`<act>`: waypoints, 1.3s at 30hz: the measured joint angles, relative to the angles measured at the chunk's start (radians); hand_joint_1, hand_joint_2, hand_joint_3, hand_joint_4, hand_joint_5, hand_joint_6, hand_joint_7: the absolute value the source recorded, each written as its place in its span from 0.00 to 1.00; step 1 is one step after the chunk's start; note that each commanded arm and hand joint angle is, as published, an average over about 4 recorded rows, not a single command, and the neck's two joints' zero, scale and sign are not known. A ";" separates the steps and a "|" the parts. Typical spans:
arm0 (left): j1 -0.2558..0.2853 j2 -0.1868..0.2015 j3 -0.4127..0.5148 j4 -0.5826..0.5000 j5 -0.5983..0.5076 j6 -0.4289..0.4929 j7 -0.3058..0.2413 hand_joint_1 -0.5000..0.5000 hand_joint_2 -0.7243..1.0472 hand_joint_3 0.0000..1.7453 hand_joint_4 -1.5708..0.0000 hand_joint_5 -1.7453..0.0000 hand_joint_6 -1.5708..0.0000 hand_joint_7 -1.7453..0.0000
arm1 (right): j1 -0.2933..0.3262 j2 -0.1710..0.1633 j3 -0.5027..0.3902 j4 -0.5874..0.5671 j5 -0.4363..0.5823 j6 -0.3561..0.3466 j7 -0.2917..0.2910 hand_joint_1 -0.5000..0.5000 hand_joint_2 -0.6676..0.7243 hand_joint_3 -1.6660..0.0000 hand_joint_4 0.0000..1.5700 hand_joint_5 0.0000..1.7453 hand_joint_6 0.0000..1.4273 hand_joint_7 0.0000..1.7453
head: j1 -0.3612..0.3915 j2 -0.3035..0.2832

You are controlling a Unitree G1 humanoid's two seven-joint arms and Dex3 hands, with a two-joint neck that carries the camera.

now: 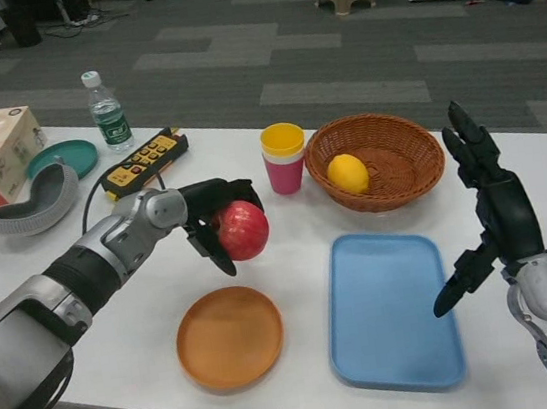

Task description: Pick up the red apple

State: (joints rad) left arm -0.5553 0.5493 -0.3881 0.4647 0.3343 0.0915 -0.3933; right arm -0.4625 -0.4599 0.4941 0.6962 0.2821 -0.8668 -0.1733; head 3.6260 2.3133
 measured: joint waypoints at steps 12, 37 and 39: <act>0.200 -0.086 0.214 -0.300 -0.041 0.003 -0.006 0.00 1.00 0.06 0.38 0.18 0.32 0.32 | -0.001 -0.001 0.000 0.010 0.000 -0.001 0.000 0.08 0.91 1.00 0.00 0.00 0.00 0.00 | 0.007 0.005; 0.217 -0.106 0.350 -0.389 -0.120 -0.024 0.037 0.00 1.00 0.10 0.38 0.18 0.32 0.28 | -0.002 -0.001 0.000 0.015 0.001 -0.001 -0.012 0.08 0.91 1.00 0.00 0.00 0.00 0.00 | -0.008 0.015; 0.217 -0.106 0.359 -0.394 -0.120 -0.024 0.039 0.00 1.00 0.10 0.38 0.18 0.32 0.28 | -0.002 -0.001 0.000 0.015 0.001 -0.001 -0.012 0.08 0.91 1.00 0.00 0.00 0.00 0.00 | -0.007 0.014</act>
State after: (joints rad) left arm -0.3386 0.4436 -0.0289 0.0707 0.2139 0.0675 -0.3539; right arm -0.4641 -0.4610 0.4939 0.7111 0.2827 -0.8682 -0.1856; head 3.6194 2.3273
